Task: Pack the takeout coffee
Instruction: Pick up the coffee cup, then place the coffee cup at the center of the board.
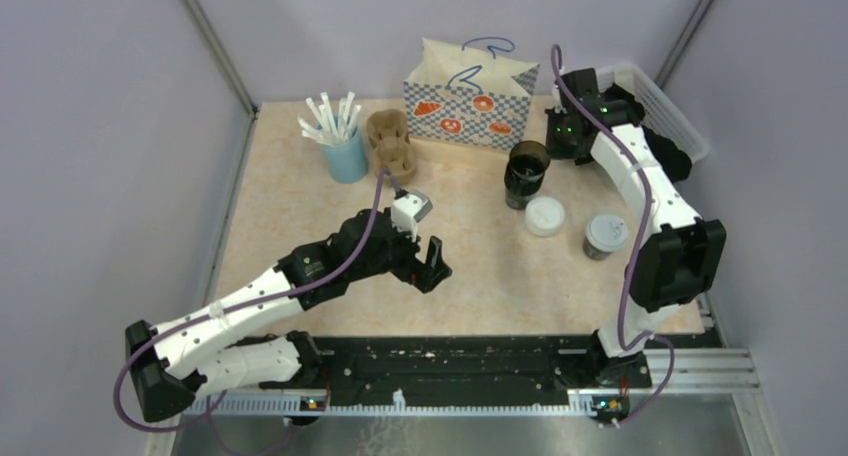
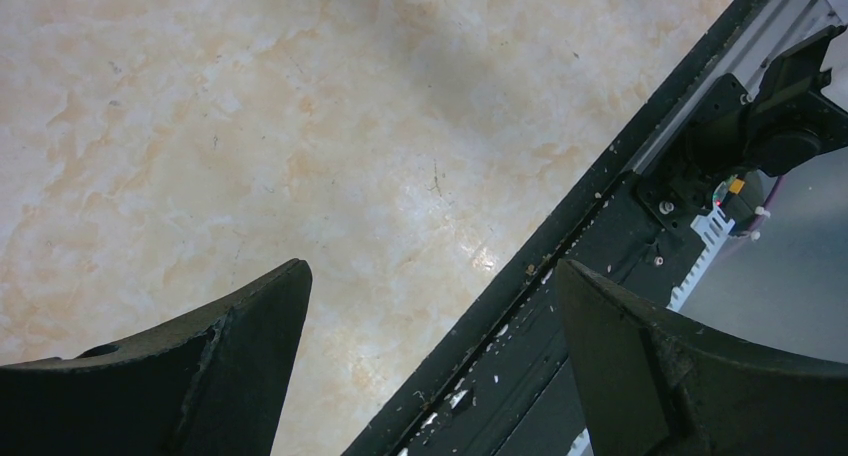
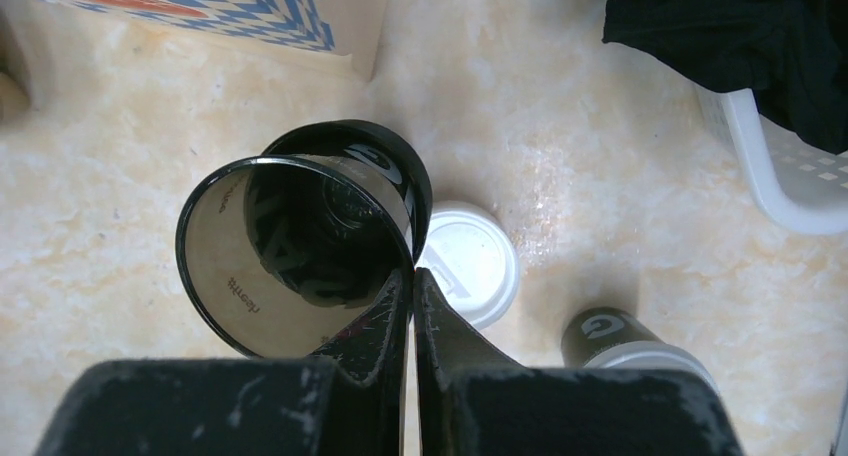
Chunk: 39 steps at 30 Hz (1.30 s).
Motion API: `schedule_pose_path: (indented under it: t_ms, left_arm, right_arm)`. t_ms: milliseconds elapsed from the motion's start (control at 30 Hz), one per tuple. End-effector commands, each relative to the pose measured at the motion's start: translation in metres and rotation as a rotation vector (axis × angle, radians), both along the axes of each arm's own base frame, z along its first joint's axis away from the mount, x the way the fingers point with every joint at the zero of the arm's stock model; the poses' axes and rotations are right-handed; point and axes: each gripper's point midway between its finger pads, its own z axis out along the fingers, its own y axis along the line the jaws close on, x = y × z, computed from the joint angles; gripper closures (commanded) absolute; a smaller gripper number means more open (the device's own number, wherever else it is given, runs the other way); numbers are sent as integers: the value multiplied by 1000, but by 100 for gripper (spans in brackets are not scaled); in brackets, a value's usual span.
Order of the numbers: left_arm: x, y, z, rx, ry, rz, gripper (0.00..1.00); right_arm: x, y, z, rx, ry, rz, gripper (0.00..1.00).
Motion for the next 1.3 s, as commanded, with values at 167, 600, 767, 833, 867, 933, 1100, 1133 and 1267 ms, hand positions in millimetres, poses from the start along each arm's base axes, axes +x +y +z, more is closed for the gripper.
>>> schedule_pose_path:
  t_ms: [167,600,767,833,867,933,1100,1133,1267]
  left_arm:
    - [7,-6,22,-63,-38,19,1]
    - [16,15,35,-94,1,188,1]
    - [19,38,37,-87,26,308,1]
    - [21,50,33,-71,53,384,1]
    - [22,57,30,-60,71,424,1]
    - [24,70,27,-49,113,502,1]
    - [27,82,22,-86,208,559,2]
    - [26,83,21,-97,223,561,2]
    - [20,85,8,-102,270,561,1]
  right_arm:
    - [-12,11,59,112,-129,35,100]
    - [-67,75,88,27,-192,264,100]
    - [-99,116,62,75,-123,373,100]
    - [-118,144,39,70,-94,455,100]
    - [-128,157,29,72,-80,497,100]
    - [-145,175,10,84,-44,547,100]
    - [-178,201,-35,83,19,624,100]
    - [-183,203,-43,76,32,633,100]
    - [-197,206,-62,34,54,646,100]
